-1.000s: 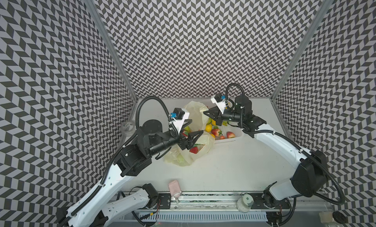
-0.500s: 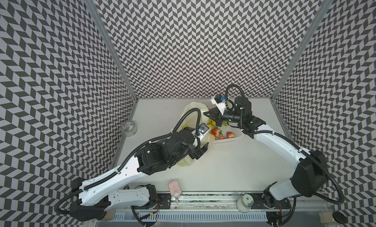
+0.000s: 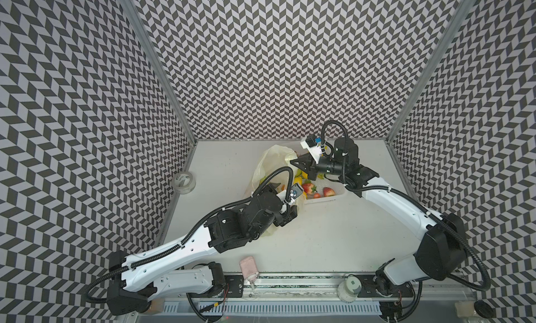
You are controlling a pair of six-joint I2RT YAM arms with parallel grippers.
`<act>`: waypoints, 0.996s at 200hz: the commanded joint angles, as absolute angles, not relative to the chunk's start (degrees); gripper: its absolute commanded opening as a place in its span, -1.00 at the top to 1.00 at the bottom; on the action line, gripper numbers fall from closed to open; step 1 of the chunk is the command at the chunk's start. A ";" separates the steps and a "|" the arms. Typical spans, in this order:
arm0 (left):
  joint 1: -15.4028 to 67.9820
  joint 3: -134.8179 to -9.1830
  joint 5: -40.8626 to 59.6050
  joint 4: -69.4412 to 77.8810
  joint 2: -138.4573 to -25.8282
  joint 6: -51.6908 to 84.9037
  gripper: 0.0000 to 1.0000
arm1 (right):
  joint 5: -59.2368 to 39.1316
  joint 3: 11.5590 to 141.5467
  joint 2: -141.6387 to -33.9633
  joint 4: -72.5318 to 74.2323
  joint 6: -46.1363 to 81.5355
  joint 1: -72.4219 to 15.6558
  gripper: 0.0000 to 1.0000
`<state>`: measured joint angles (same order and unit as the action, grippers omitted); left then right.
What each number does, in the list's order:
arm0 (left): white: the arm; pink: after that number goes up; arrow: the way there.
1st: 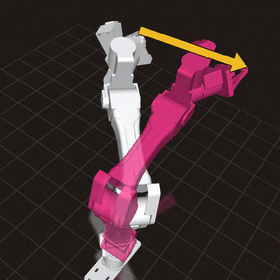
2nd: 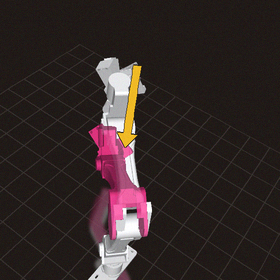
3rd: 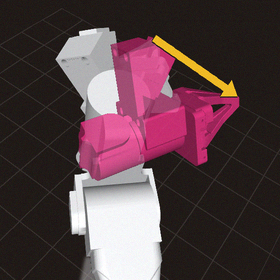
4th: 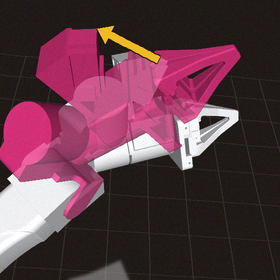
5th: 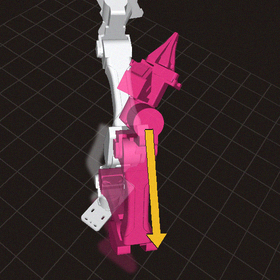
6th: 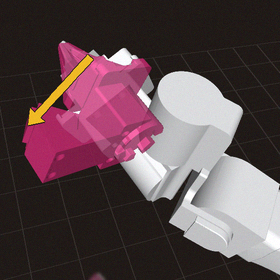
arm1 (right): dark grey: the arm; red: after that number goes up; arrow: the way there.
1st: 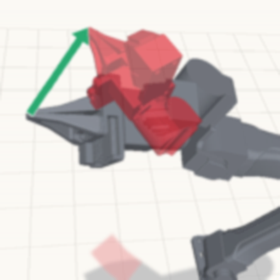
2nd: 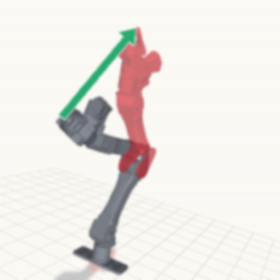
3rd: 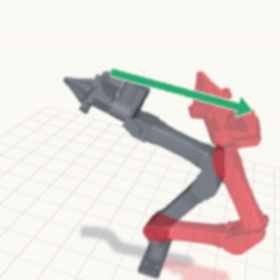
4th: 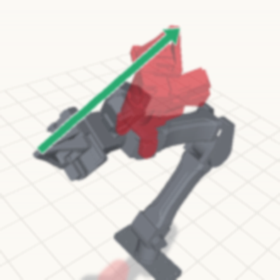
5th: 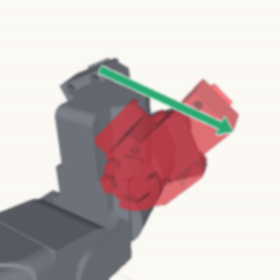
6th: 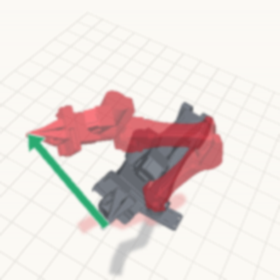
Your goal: Place the fake fruits into the plastic bag and tie a complex knot
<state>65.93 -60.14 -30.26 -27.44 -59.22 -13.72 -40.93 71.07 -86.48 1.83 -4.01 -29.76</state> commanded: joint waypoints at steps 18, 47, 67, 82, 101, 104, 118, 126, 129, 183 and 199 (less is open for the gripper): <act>66.01 -55.01 -35.81 -11.46 -58.45 -20.61 -0.48 | -42.11 70.40 -84.23 5.62 -3.60 -29.47 1.00; 65.48 -53.21 -33.53 -5.42 -57.32 -22.22 -0.12 | -42.95 70.40 -83.94 6.36 -2.16 -29.44 1.00; 64.92 -52.32 -29.76 -2.53 -56.60 -21.85 0.18 | -44.01 70.40 -83.35 6.85 -1.00 -29.44 1.00; 63.83 -52.03 -25.87 -1.24 -55.85 -20.58 0.42 | -44.93 70.31 -82.75 7.74 0.36 -29.44 1.00; 60.72 -52.20 -20.52 -0.66 -53.94 -17.99 0.78 | -45.77 70.49 -81.73 9.37 2.78 -29.44 1.00; 59.94 -52.28 -19.47 -0.77 -53.48 -17.60 0.83 | -45.97 70.55 -81.59 9.74 3.25 -29.44 1.00; 55.42 -52.38 -14.52 -0.49 -50.56 -15.61 1.00 | -46.79 71.11 -81.15 11.31 5.17 -29.44 1.00; 52.11 -52.51 -11.15 -0.37 -48.67 -14.65 1.00 | -46.99 71.85 -81.20 12.07 6.74 -29.44 1.00; 51.03 -52.55 -9.91 -0.22 -47.96 -14.29 1.00 | -47.28 72.11 -81.28 12.30 7.43 -29.44 1.00; 26.46 -60.06 11.60 -2.45 -44.34 -9.46 1.00 | -49.36 79.69 -83.48 17.60 18.10 -29.44 1.00; 20.32 -63.49 16.71 -2.47 -44.87 -8.31 1.00 | -48.67 83.34 -84.34 17.02 19.16 -29.36 1.00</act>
<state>26.68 -58.00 4.14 -4.10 -44.77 -11.38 -48.05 77.80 -83.59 10.55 14.50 -29.71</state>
